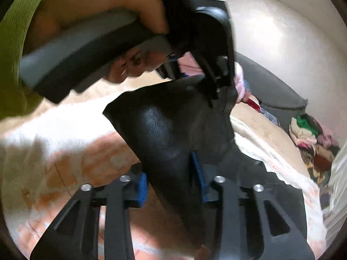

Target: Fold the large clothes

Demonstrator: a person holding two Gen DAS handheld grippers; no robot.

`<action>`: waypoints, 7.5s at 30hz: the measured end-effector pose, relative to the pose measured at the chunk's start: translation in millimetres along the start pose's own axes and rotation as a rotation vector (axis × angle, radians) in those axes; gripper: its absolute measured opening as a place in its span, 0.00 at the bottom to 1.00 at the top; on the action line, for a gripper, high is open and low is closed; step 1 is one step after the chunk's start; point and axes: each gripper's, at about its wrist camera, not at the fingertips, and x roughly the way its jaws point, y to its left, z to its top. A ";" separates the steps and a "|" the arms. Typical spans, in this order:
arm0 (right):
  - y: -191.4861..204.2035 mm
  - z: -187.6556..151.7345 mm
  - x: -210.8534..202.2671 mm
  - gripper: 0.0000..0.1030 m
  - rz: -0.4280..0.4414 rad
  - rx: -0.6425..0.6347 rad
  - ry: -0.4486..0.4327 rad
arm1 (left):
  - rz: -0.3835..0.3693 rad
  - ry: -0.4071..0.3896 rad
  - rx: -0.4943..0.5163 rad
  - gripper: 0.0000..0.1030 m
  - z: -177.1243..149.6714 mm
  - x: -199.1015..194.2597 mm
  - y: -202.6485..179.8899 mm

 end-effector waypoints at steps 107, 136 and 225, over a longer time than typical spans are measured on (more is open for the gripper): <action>-327.9 -202.5 -82.8 0.75 0.259 1.100 0.271 | -0.094 0.133 0.074 0.92 -94.4 112.5 -176.7; -310.6 -224.1 -86.8 0.82 0.111 1.052 0.323 | -0.067 0.163 0.121 0.92 -100.4 126.5 -195.4; -305.5 -193.2 -38.9 0.92 0.195 0.972 0.351 | 0.046 0.104 0.142 0.92 -93.8 107.1 -173.6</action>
